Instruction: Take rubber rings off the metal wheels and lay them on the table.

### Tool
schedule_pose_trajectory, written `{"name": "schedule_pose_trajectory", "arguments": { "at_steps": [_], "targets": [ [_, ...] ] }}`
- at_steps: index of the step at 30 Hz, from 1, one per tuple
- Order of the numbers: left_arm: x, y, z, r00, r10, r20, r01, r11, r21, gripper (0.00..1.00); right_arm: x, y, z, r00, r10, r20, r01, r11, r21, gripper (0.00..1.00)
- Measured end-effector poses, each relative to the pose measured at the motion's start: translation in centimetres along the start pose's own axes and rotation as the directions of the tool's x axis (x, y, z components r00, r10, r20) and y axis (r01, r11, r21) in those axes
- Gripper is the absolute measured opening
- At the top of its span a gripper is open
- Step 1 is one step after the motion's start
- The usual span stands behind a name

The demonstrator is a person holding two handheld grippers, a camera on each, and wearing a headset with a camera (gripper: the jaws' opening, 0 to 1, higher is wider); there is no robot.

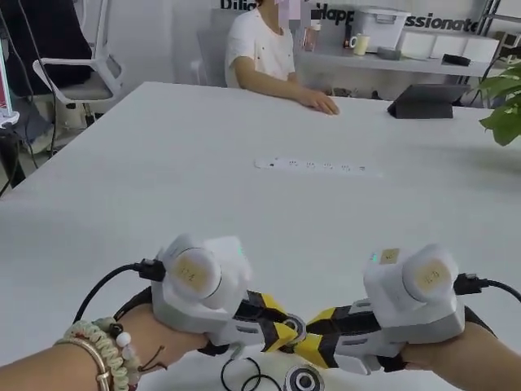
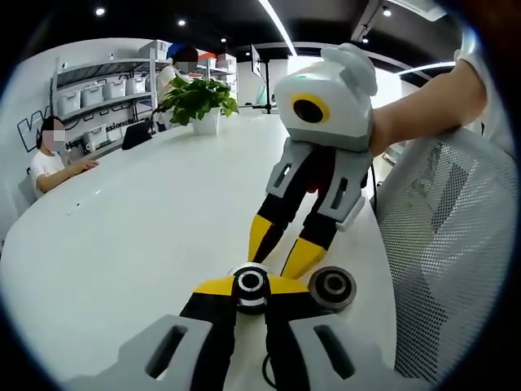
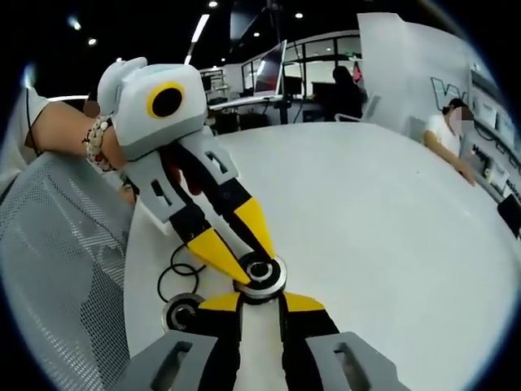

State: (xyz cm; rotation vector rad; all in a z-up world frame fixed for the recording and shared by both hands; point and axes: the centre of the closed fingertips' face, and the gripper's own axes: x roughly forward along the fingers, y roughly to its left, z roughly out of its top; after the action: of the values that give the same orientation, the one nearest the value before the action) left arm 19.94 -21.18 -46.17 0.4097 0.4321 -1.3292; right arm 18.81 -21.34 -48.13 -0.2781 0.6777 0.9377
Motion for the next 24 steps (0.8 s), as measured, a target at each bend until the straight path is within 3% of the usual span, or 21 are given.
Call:
{"name": "schedule_pose_trajectory", "arguments": {
  "at_steps": [3, 9, 13, 14, 18, 20, 21, 22, 24],
  "targets": [
    [0.0, 0.1, 0.0, 1.0, 0.004, 0.0, -0.004, 1.0, -0.004, 0.07, -0.1, -0.1, -0.2, 1.0, -0.004, -0.006, 0.004, 1.0, -0.002, 0.05],
    [-0.1, 0.1, -0.1, 1.0, 0.009, -0.002, -0.009, 1.0, -0.011, 0.07, -0.2, -0.5, -0.2, 0.9996, -0.026, -0.01, 0.026, 1.0, 0.006, 0.01],
    [-0.1, 0.1, 0.0, 0.9999, 0.011, -0.002, -0.011, 1.0, -0.01, 0.07, -0.4, -1.4, -0.1, 0.9968, -0.079, 0.0, 0.079, 0.989, 0.123, 0.0],
    [-0.1, 0.1, 0.0, 0.9999, 0.012, -0.002, -0.012, 1.0, -0.01, 0.07, -0.4, -1.3, -0.2, 0.9975, -0.07, 0.0, 0.07, 0.991, 0.115, 0.0],
    [-0.1, 0.1, 0.0, 1.0, 0.01, 0.0, -0.01, 1.0, -0.009, 0.07, -0.3, -1.4, -0.2, 0.9977, -0.065, -0.02, 0.068, 0.976, 0.206, 0.0],
    [-0.1, 0.1, 0.0, 1.0, 0.009, -0.001, -0.009, 1.0, -0.009, 0.07, -0.3, -1.3, -0.3, 0.9981, -0.058, -0.021, 0.062, 0.95, 0.307, 0.0],
    [-0.1, 0.1, 0.0, 1.0, 0.008, 0.0, -0.008, 1.0, -0.008, 0.07, -0.4, -1.4, -0.3, 0.9984, -0.054, -0.017, 0.056, 0.926, 0.373, 0.0],
    [-0.1, 0.1, 0.0, 1.0, 0.008, 0.0, -0.008, 1.0, -0.007, 0.07, -0.5, -1.6, -0.2, 0.9987, -0.05, -0.002, 0.046, 0.89, 0.453, 0.0],
    [-0.1, 0.1, 0.0, 1.0, 0.008, -0.001, -0.008, 1.0, -0.007, 0.07, -0.6, -1.6, -0.2, 0.9988, -0.04, 0.029, 0.02, 0.866, 0.499, 0.0]
  ]
}}
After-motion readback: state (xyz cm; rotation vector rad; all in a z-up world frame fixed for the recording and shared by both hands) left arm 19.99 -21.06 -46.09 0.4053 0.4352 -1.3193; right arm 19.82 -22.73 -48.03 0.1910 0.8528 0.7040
